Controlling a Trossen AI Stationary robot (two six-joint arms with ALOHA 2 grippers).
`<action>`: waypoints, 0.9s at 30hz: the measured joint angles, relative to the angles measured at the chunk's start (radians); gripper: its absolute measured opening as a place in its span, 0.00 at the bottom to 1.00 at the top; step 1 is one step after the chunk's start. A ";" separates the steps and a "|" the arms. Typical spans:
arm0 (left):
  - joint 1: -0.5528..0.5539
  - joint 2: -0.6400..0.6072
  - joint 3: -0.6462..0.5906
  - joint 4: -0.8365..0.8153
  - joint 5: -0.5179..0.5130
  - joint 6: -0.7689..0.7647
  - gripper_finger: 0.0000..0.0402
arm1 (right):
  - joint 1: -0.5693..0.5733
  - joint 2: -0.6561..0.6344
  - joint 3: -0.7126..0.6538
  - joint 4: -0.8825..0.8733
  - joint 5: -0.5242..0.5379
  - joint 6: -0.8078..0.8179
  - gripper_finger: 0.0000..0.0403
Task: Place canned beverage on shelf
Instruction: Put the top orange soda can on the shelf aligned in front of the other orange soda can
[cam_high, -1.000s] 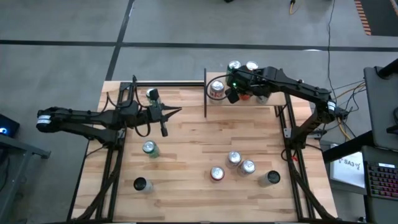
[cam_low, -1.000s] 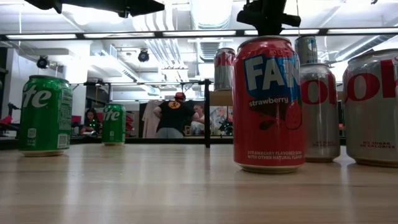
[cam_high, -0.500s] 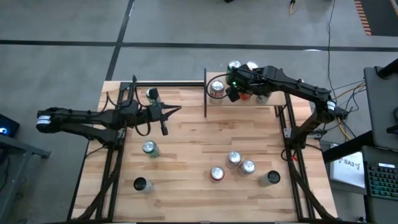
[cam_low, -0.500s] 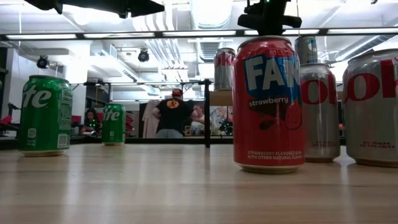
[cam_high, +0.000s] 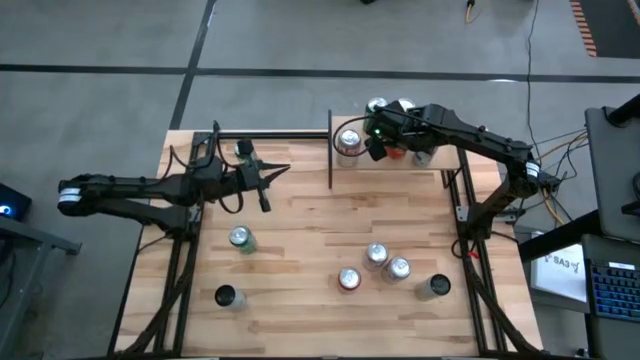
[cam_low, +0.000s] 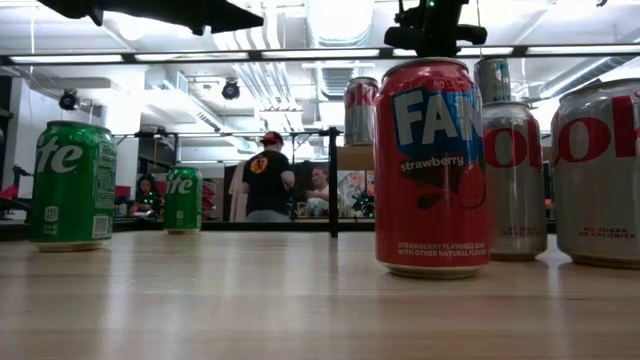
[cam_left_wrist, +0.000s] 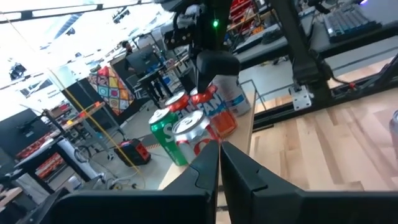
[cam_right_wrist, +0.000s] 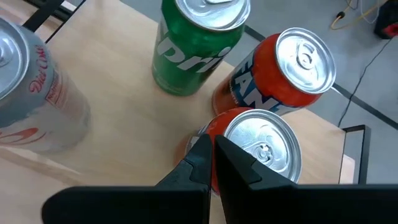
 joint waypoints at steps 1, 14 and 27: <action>0.005 0.000 0.000 -0.006 0.000 0.000 0.00 | 0.000 0.000 0.000 0.000 -0.001 0.000 0.02; 0.027 0.000 0.000 -0.015 0.000 -0.003 0.00 | 0.002 -0.005 0.013 0.005 -0.122 0.016 0.02; 0.027 0.000 0.000 -0.014 0.001 -0.004 0.00 | 0.000 0.002 -0.010 -0.001 -0.060 0.017 0.02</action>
